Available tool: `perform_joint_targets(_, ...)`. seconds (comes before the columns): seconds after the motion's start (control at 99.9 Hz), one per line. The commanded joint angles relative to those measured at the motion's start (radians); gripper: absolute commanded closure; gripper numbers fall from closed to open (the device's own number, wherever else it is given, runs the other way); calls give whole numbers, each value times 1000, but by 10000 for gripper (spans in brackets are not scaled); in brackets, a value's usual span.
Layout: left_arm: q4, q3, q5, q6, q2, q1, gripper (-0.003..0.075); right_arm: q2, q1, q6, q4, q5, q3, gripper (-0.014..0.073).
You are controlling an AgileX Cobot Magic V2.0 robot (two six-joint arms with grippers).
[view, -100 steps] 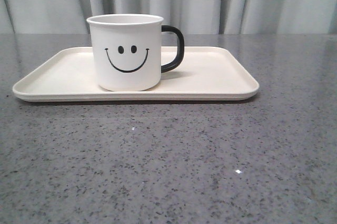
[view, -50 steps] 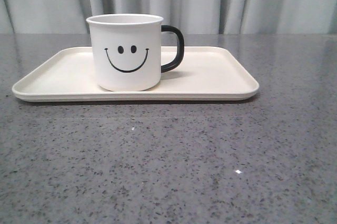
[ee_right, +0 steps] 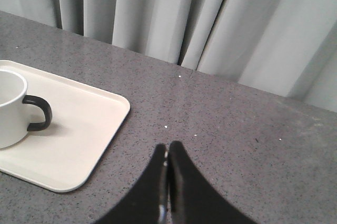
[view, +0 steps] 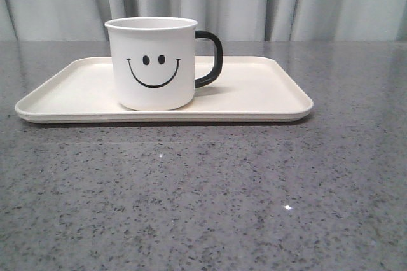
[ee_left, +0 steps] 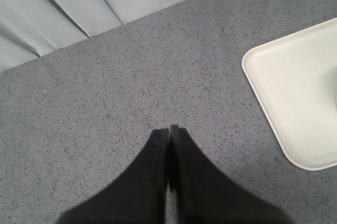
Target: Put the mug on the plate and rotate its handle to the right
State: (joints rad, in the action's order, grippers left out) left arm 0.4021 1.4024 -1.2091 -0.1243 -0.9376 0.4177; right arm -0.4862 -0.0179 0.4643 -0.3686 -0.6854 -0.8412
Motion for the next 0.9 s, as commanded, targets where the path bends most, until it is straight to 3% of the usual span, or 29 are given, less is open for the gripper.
perform_joint_targets(0.0,16,20,60,-11,41,2,740,-6,-1,9,-5,67,-23,652)
perform_joint_targets(0.1,34,-11,150,-6,124,0,740,-6,-1,9,-5,67,-23,652)
perform_joint_targets(0.24,-36,-182,462,-10,296,-41,740,-6,-1,9,-5,67,-23,652)
perform_joint_targets(0.39,-142,-520,859,-12,495,-128,740,-6,-1,9,-5,67,-23,652)
perform_joint_targets(0.571,-402,-951,1242,-12,683,-234,740,-6,-1,9,-5,67,-23,652)
perform_joint_targets(0.711,-515,-1203,1416,-12,806,-255,740,-6,-1,9,-5,67,-23,652)
perform_joint_targets(0.891,-498,-1354,1445,0,924,-263,740,-6,-1,9,-5,67,-23,652)
